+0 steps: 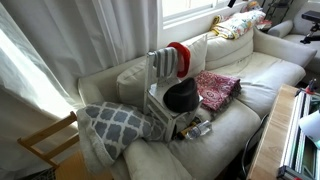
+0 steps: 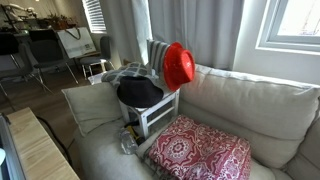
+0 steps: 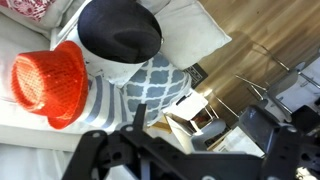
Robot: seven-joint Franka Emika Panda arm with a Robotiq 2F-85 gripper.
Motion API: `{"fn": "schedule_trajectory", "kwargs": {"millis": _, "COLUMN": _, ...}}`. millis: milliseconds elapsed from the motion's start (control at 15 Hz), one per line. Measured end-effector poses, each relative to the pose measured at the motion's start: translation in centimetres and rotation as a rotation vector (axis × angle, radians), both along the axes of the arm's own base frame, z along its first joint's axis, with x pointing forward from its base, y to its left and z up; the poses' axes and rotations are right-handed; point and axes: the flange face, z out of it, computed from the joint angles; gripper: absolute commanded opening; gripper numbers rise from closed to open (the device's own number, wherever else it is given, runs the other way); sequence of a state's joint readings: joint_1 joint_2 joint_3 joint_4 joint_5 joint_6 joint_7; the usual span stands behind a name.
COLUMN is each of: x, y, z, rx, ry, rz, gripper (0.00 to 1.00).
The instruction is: Pick up the black and red hats and hang them on the back of the chair on the right side, pick up the black hat and put it on the chair
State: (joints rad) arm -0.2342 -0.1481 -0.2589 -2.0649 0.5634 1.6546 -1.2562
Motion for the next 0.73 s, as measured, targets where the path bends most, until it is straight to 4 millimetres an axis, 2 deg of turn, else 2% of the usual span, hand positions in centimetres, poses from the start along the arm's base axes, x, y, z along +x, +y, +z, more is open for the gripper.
{"fn": "schedule_trajectory", "kwargs": {"millis": 200, "x": -1.1, "y": -2.2, "z": 1.6, "rx": -0.021, "ry": -0.053, "rz": -0.04, "gripper": 1.0}}
{"fn": "schedule_trajectory", "kwargs": {"millis": 733, "x": -0.7, "y": -1.8, "z": 1.4, "rx": -0.019, "ry": -0.047, "rz": -0.031, "gripper": 1.0}}
